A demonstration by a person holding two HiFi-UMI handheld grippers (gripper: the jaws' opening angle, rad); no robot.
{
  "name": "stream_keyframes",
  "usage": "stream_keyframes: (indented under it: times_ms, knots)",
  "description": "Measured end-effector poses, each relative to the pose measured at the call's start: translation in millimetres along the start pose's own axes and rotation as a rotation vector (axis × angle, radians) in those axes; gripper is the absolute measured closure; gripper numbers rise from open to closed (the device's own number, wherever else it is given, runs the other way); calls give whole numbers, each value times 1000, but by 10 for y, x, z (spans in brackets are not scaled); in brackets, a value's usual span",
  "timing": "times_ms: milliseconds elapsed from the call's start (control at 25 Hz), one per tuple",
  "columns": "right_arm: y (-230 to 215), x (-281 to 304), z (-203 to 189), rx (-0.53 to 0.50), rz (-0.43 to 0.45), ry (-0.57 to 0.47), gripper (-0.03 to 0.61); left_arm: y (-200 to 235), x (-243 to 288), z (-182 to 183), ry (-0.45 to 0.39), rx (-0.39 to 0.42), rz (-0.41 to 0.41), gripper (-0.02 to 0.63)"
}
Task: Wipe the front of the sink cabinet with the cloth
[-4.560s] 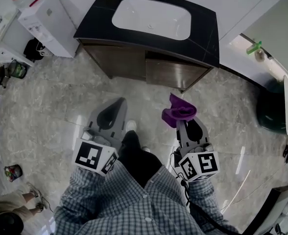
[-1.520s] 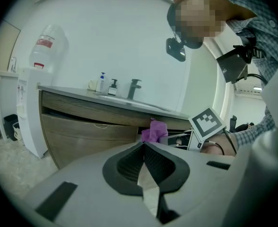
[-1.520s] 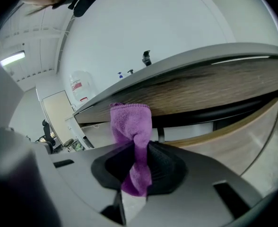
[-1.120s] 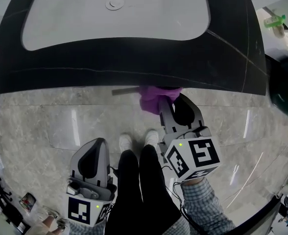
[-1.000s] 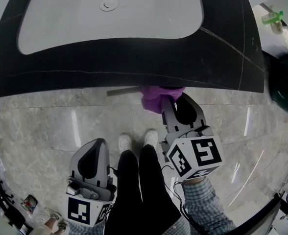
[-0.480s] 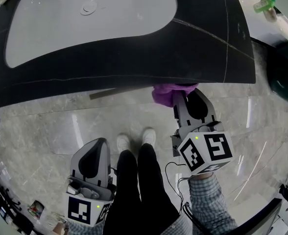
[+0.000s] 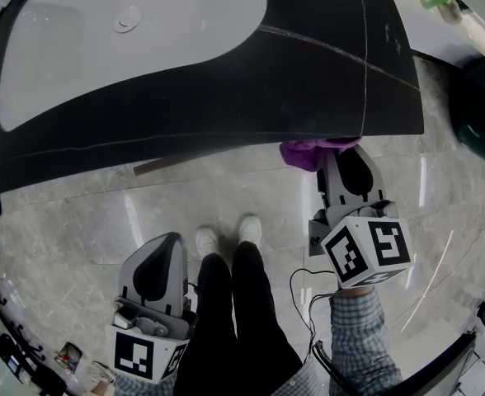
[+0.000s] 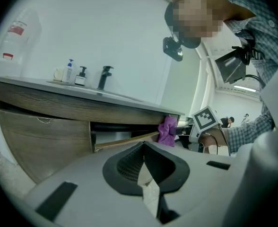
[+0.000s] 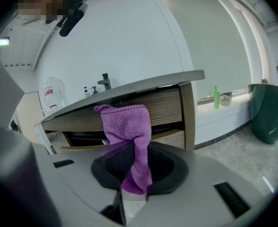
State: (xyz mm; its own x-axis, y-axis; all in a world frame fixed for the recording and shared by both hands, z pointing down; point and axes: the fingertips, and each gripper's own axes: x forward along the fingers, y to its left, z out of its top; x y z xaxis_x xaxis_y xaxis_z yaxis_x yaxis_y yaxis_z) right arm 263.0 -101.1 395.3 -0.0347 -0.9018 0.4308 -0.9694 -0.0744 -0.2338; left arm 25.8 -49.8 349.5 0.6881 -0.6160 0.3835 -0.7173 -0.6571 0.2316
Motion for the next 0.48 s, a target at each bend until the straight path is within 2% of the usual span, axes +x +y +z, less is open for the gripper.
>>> stream_keyframes:
  times_ms: [160, 360, 480]
  knots:
    - [-225, -29, 15, 9, -38, -14, 503, -28, 48, -14, 7, 4, -9, 603]
    - [-440, -53, 26, -61, -89, -13, 503, -44, 116, -36, 12, 2, -13, 603]
    - [-579, -66, 14, -61, -128, -13, 503, -66, 155, -39, 12, 2, -20, 603]
